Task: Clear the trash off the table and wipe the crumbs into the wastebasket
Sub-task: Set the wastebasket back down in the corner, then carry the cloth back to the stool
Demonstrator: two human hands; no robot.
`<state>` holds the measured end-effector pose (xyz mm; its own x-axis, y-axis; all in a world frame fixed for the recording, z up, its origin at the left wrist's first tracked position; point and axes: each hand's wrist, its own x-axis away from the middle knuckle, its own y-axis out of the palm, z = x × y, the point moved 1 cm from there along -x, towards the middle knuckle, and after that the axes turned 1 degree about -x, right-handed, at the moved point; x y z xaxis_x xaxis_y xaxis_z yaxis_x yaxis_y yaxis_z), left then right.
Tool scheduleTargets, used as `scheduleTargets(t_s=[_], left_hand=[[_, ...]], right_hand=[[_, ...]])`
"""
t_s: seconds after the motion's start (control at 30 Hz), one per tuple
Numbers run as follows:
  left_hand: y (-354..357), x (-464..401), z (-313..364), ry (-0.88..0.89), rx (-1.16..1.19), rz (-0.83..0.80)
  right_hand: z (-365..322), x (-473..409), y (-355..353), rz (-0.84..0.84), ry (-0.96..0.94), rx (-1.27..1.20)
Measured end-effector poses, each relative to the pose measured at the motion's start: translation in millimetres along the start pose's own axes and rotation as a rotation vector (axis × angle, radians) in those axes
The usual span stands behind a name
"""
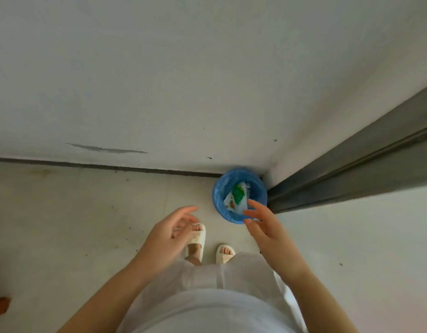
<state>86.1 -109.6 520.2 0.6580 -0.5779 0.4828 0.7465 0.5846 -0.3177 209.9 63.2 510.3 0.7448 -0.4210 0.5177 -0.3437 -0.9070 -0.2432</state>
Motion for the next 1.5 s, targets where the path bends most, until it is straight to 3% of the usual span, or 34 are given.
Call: scheduleTargets(t_s=[0.17,0.5,1.0,1.2,1.5], left_hand=[[5.9,59.9,-29.9,-0.149,0.186,0.396],[13.2,188.7,-91.7,-0.345,0.442,0.910],[-46.6,417.2,-243.8,-0.523,0.759,1.364],[-76.1,459.8,-290.7,-0.549,0.933,1.494],[-214.5,483.6,-371.4,-0.577,0.976,1.677]], right_hand=[[-10.2,1.8,11.4,-0.193,-0.059,0.113],[-6.7,25.4,80.9,-0.536,-0.125,0.263],[-12.7,153.9,359.2,-0.938,-0.342,0.576],[-24.5,177.6,454.3,-1.041,-0.358,0.649],[-76.8,170.3,654.5,-1.170,-0.444,0.717]])
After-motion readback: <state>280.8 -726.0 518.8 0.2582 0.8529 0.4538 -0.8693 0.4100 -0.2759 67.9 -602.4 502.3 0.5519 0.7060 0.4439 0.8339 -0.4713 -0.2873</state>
